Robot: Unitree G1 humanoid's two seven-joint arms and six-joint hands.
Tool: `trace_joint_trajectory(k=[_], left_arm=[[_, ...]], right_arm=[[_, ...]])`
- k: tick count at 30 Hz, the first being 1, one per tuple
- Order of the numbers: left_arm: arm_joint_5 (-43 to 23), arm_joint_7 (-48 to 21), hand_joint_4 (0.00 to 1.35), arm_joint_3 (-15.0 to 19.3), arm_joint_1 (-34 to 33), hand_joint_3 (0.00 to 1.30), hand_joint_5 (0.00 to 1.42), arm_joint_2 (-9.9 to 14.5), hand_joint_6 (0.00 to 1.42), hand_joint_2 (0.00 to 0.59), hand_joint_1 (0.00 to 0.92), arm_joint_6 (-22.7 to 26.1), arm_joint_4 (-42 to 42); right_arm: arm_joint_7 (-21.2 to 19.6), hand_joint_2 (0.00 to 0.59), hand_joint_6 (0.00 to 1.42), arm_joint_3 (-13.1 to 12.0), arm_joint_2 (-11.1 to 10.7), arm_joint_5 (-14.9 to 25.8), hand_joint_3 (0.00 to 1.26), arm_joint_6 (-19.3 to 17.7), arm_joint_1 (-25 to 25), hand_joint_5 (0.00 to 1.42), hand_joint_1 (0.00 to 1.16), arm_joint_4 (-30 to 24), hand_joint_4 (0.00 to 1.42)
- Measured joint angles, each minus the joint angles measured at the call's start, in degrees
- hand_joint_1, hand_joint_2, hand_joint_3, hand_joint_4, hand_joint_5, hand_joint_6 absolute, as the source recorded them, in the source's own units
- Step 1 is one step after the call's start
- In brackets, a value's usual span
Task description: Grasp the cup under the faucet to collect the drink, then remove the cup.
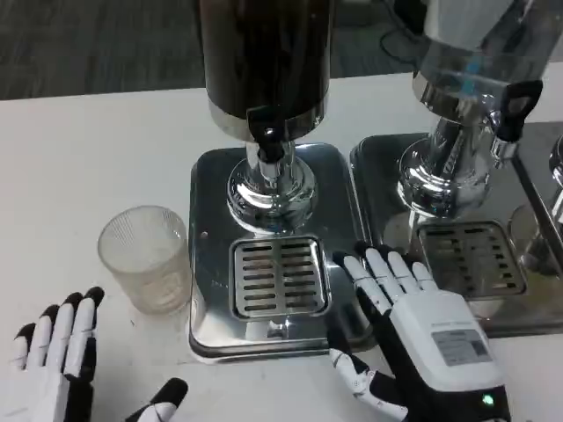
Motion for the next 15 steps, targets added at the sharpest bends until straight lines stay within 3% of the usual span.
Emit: trace_joint_trajectory(k=[8,12,13,15], left_arm=[[-1.9,2.8,0.00,3.5,0.2,0.00,0.00,0.1,0.00,0.143,0.000,-2.8,0.1],[-9.5,2.9,0.00,7.3,-3.2,0.06,0.01,-0.1,0.00,0.126,0.000,-6.2,1.7],[-11.1,2.7,0.05,7.6,-4.2,0.12,0.05,-0.5,0.00,0.119,0.000,-6.4,2.3],[-15.3,1.5,0.26,8.8,-8.5,0.26,0.22,-1.2,0.13,0.109,0.000,-6.5,5.0]], right_arm=[[-0.2,0.459,0.00,0.2,1.5,-0.3,0.10,1.2,0.1,0.00,0.28,0.4,0.00],[-0.3,0.459,0.00,1.0,2.4,-1.1,0.15,2.2,0.3,0.00,0.29,0.4,0.00],[-0.3,0.459,0.00,1.0,2.5,-1.1,0.15,2.3,0.3,0.00,0.29,0.5,0.00],[-0.9,0.459,0.00,1.0,3.0,-1.4,0.15,2.8,0.6,0.00,0.29,0.5,0.00]])
